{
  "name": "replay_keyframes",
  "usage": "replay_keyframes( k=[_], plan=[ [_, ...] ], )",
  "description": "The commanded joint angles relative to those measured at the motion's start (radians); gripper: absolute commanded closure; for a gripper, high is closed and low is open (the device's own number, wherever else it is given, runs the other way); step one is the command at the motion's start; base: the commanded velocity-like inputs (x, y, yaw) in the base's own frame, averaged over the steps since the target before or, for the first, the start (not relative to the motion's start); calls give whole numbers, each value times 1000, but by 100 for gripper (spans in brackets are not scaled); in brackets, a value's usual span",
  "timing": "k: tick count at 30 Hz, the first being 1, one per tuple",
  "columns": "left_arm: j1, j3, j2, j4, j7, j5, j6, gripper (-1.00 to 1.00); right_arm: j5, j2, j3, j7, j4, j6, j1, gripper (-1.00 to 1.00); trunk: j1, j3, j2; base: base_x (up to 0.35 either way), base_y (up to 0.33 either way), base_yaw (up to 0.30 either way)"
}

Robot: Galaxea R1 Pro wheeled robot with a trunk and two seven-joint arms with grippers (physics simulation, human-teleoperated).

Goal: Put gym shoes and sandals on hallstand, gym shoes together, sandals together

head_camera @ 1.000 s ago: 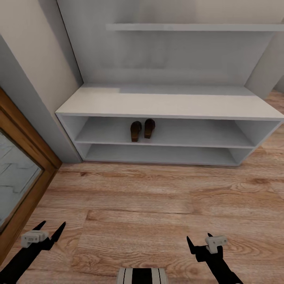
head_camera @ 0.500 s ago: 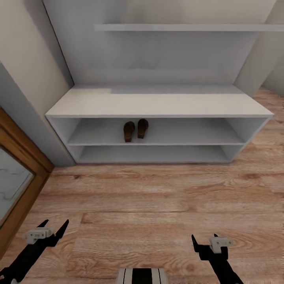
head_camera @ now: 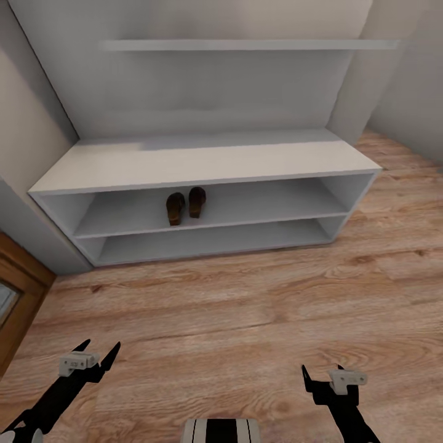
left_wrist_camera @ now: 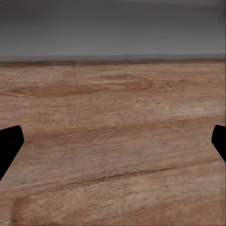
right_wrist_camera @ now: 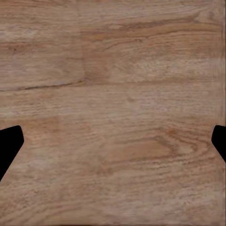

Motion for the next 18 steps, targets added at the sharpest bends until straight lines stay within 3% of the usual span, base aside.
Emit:
replay_keyframes(
  k=[1, 18],
  plan=[
    [0, 0, 0, 0, 0, 0, 0, -100, 0, 0, 0, 0, 0, 0, 0, -100, 0, 0, 0, 0, 0, -275],
    [0, -20, 0, 55, 8, -3, -2, -100, -7, 1, -6, -16, 0, -5, 0, -100, 0, 8, 0, 0, 0, -280]
  ],
)
